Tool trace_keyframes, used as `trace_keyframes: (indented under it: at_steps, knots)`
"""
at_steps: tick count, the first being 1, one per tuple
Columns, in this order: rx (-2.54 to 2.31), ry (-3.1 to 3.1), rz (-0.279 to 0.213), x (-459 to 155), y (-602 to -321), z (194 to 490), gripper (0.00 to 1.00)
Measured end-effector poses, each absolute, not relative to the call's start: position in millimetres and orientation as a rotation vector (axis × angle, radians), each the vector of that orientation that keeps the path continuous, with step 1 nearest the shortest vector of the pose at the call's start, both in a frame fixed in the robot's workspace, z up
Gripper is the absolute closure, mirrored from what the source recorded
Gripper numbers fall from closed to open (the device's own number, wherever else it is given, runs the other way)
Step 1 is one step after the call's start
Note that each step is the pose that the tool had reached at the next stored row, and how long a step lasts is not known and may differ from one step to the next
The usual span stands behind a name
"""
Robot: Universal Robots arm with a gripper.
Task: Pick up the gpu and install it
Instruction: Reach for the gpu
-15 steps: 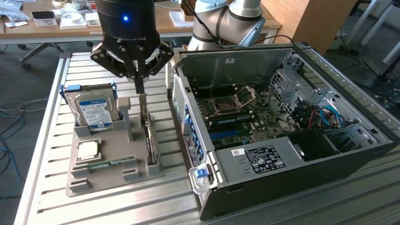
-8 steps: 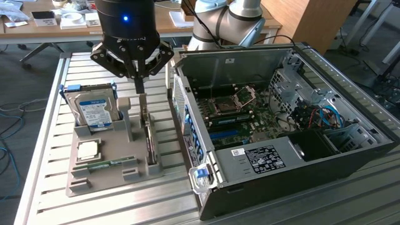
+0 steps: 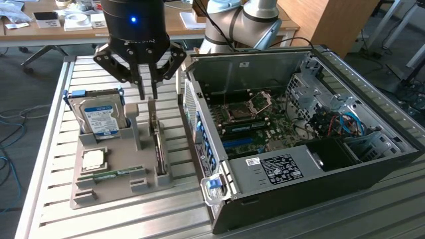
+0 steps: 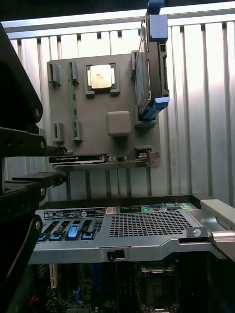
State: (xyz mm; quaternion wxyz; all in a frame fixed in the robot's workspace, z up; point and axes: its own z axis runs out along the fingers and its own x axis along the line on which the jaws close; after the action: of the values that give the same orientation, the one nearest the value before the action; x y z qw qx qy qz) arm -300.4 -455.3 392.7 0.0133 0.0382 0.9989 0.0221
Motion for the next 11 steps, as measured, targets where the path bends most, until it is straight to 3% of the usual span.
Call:
trace_keyframes:
  at_steps: [4,11]
  knots:
    - [0.119,3.112,0.069,-300.4,-455.3,392.7,0.58]
    - [0.119,3.112,0.069,-300.5,-455.3,389.4,0.58]
